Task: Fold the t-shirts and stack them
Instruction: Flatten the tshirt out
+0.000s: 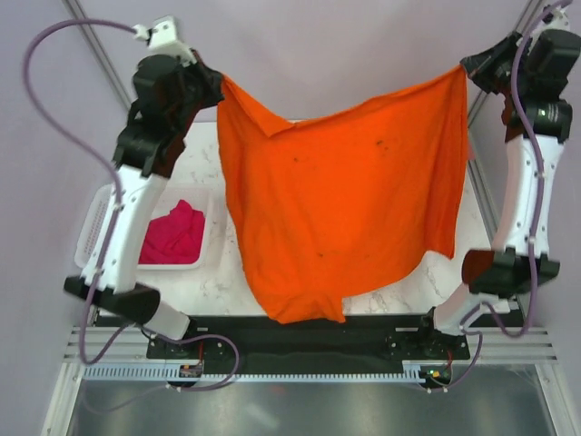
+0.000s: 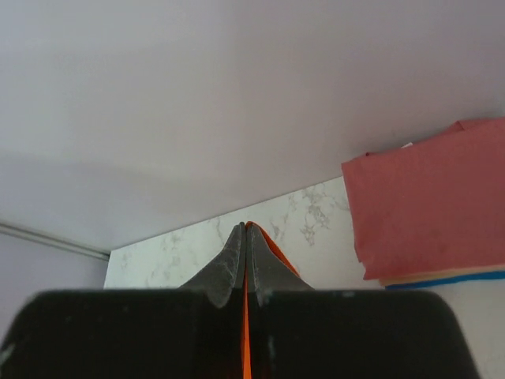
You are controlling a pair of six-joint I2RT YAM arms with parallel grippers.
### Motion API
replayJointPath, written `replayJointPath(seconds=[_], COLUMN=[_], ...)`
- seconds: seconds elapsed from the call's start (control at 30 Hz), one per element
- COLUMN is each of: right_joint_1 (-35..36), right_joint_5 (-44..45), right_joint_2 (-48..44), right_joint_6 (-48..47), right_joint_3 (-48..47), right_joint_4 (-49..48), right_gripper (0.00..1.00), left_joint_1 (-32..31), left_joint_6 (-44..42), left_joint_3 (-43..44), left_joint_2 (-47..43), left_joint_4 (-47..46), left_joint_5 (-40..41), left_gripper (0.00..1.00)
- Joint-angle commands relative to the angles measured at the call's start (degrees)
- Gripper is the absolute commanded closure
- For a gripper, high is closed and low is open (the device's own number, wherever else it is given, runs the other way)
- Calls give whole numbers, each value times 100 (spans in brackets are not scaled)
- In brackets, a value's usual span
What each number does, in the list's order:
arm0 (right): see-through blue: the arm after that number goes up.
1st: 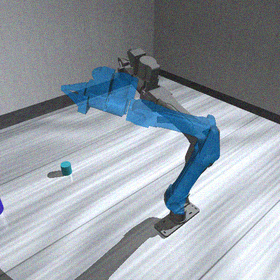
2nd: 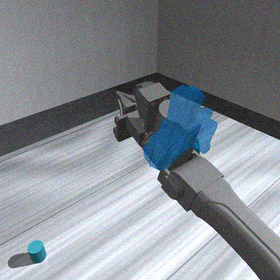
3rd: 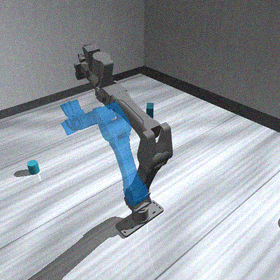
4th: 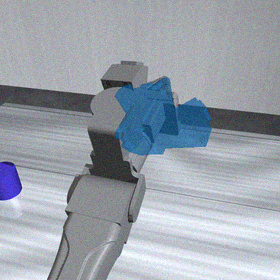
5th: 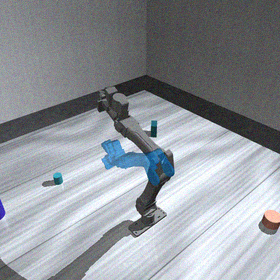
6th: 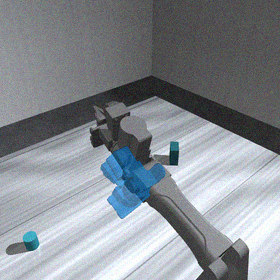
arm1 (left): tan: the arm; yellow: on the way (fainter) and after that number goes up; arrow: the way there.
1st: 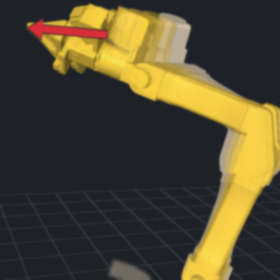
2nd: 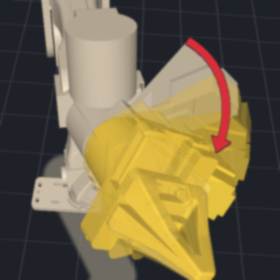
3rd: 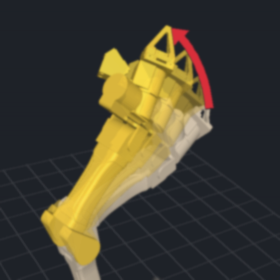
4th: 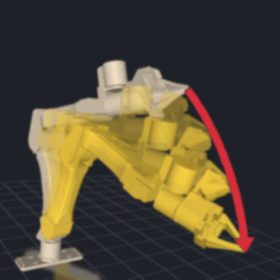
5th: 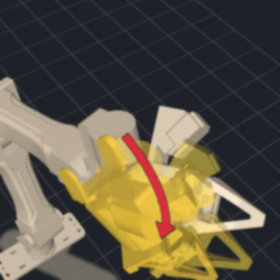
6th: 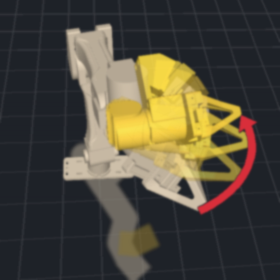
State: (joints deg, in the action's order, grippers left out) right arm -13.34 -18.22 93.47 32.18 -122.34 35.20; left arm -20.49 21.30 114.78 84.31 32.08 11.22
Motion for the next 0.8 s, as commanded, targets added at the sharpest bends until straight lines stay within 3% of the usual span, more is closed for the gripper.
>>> replayJointPath(seconds=[0.0,0.1,0.23,0.43,0.53,0.67,0.77], right_joint_1=[-10,-97,-361,-572,-599,-591,-582], right_joint_5=[72,424,503,496,337,-85,-33], right_joint_2=[925,1603,1394,1244,858,-116,-783], right_joint_6=[-194,-231,60,-484,-791,-819,-793], right_joint_3=[-1828,-2818,-2496,-2111,-997,858,2282], right_joint_4=[-611,-952,-2558,-2791,-2974,-3414,-3459], right_gripper=[100,100,100,100,100,100,100], left_joint_1=[19,19,19,19,-34,-51,-51], left_joint_6=[-583,-443,-354,-636,-662,-619,-505], left_joint_3=[842,1651,2302,1681,496,-2407,-3715], left_joint_2=[549,1139,1325,825,228,-818,-1381], left_joint_4=[-614,-1000,-1597,-2258,-2372,-2978,-3084], left_joint_5=[548,241,3,-365,-594,-463,-594], left_gripper=[98,98,98,98,98,98,98])
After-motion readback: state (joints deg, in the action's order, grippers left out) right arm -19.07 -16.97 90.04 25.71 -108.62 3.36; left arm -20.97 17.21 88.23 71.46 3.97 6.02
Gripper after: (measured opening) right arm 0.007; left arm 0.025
